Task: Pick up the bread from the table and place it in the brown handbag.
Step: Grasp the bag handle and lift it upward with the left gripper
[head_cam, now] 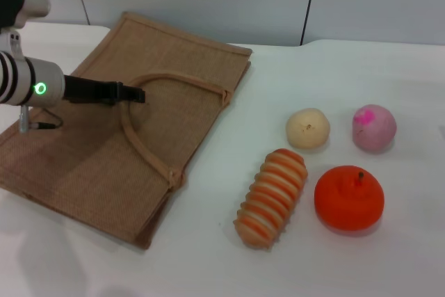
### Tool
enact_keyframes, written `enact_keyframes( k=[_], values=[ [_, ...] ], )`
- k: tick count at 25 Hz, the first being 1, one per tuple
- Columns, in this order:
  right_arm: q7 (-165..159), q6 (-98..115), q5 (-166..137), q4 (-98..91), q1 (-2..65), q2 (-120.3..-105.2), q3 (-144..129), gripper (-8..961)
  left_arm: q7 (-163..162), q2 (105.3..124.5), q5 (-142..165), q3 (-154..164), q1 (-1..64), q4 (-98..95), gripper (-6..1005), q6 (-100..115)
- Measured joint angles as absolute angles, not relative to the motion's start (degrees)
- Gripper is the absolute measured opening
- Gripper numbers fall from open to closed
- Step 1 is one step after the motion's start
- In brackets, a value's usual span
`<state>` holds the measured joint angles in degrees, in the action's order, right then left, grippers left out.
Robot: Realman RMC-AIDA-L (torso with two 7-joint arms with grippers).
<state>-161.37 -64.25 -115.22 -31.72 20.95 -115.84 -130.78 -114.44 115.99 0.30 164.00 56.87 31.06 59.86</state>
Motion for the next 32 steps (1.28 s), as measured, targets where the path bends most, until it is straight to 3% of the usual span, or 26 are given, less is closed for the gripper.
enact_keyframes(
  k=[18,24,32],
  values=[
    [-161.4,-64.2,-115.2,-31.7,21.2,-115.84,-130.8,891,-113.1,115.87,1.5,164.1,57.1,26.9,731,55.4],
    [-161.4,-64.2,-115.2,-31.8,21.2,-115.84,-130.8,891,-113.6,115.89,2.4,164.1,57.2,26.8,490,55.3],
    [-161.4,-64.2,-115.2,-31.9,21.2,-115.84,-130.8,890,-114.0,115.87,3.3,164.1,57.2,26.8,327,55.3]
  ],
)
